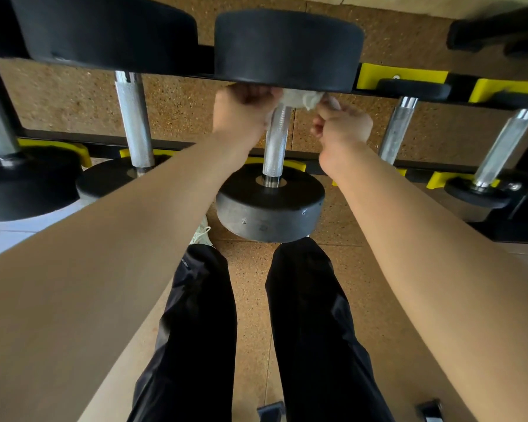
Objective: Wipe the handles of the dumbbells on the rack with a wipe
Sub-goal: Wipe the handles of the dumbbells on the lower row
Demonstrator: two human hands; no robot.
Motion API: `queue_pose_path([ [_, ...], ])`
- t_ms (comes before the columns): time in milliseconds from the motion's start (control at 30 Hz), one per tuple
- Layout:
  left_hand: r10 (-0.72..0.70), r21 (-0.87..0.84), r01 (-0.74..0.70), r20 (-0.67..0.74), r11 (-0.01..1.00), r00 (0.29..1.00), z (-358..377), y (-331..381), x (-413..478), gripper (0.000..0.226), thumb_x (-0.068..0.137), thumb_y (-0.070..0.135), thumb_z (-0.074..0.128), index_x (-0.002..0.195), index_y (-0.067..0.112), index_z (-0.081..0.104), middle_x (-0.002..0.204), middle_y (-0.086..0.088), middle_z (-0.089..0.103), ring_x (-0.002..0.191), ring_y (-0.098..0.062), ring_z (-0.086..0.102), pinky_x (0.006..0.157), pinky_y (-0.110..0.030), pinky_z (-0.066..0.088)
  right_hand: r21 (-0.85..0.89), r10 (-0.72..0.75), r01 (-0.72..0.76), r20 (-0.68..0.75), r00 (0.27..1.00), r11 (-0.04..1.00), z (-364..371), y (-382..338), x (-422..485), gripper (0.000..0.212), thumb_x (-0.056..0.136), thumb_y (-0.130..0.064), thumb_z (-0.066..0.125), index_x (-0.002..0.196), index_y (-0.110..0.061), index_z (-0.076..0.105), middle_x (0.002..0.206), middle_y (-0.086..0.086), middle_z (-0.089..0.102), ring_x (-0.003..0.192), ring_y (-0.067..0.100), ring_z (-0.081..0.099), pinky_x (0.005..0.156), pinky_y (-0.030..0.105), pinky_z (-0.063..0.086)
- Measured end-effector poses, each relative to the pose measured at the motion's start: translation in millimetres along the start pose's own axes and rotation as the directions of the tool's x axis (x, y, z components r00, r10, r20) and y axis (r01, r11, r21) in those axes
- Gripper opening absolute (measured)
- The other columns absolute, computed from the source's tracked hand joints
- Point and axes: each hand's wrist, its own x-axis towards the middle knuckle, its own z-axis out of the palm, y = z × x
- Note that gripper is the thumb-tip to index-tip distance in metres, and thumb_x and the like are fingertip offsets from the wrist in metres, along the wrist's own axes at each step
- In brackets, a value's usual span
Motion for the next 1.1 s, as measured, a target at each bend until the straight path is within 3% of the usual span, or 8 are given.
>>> queue_pose_path([
  [167,-0.125,0.067,0.139,-0.181,0.988,0.976,-19,-18,9,0.013,0.097,0.028,0.066,0.085,0.023,0.066,0.078,0.005,0.067,0.066,-0.009,0.060,0.055,-0.019,0.050,-0.232,-0.098,0.178,0.319,0.943,0.956,4,3,-8,0.012,0.089,-0.017,0.075,0.092,-0.007,0.071,0.074,0.005,0.069,0.058,0.009,0.059,0.054,0.023,0.048],
  [233,-0.145,0.136,0.160,-0.113,0.978,0.983,-29,-27,6,0.011,0.096,0.028,0.067,0.086,0.022,0.067,0.075,0.004,0.066,0.063,-0.008,0.059,0.056,-0.020,0.054,-0.332,-0.147,0.277,0.365,0.919,0.902,1,8,-10,0.012,0.089,-0.021,0.074,0.088,-0.010,0.070,0.071,0.004,0.069,0.057,0.009,0.060,0.055,0.023,0.049],
  [400,-0.043,0.267,0.003,0.145,0.964,0.989,-30,-34,-12,0.009,0.093,0.029,0.072,0.087,0.023,0.069,0.082,0.004,0.069,0.072,-0.007,0.064,0.061,-0.018,0.054,-0.510,-0.161,0.252,0.216,0.963,0.822,-25,15,2,0.010,0.089,-0.024,0.074,0.092,-0.015,0.071,0.083,0.000,0.071,0.068,0.005,0.064,0.061,0.018,0.048],
  [533,-0.077,0.457,0.061,0.018,0.887,0.997,-46,-53,-3,0.009,0.091,0.029,0.073,0.085,0.023,0.070,0.089,0.002,0.071,0.081,-0.012,0.066,0.059,-0.018,0.047,-0.582,-0.132,0.407,0.456,0.880,0.704,-24,28,-14,0.013,0.087,-0.024,0.076,0.087,-0.013,0.070,0.082,-0.003,0.070,0.072,0.003,0.064,0.060,0.011,0.050],
  [733,-0.092,0.645,-0.176,0.360,0.744,0.928,-46,-54,-16,0.008,0.086,0.033,0.078,0.085,0.033,0.070,0.086,0.013,0.065,0.086,-0.009,0.064,0.080,-0.026,0.051,-0.770,0.022,0.436,0.502,0.864,0.466,-44,33,-6,0.015,0.083,-0.022,0.080,0.094,-0.015,0.073,0.092,-0.005,0.068,0.090,0.009,0.064,0.072,0.018,0.049],
  [900,-0.120,0.801,-0.019,0.113,0.599,0.986,-54,-61,-6,0.007,0.090,0.037,0.073,0.089,0.029,0.072,0.096,0.003,0.068,0.084,-0.018,0.063,0.068,-0.033,0.048,-0.724,0.061,0.577,0.642,0.765,0.378,-25,34,-25,0.014,0.082,-0.024,0.080,0.093,-0.017,0.075,0.093,-0.004,0.069,0.086,0.008,0.062,0.074,0.020,0.051],
  [1000,-0.102,0.772,-0.020,0.109,0.635,0.989,-63,-64,-2,0.013,0.094,0.038,0.067,0.087,0.027,0.066,0.099,-0.002,0.066,0.089,-0.024,0.064,0.068,-0.033,0.045,-0.751,0.003,0.545,0.589,0.808,0.373,-29,30,-25,0.017,0.083,-0.031,0.079,0.093,-0.017,0.076,0.088,-0.007,0.068,0.081,0.004,0.061,0.073,0.020,0.052],
  [1100,-0.052,0.699,-0.013,0.073,0.715,0.996,-73,-61,-3,0.018,0.096,0.036,0.064,0.101,0.019,0.068,0.099,0.000,0.065,0.089,-0.020,0.062,0.066,-0.031,0.043,-0.723,-0.085,0.468,0.498,0.863,0.508,-46,27,-25,0.013,0.086,-0.029,0.076,0.092,-0.016,0.076,0.083,-0.006,0.070,0.072,0.005,0.064,0.067,0.017,0.051],
])
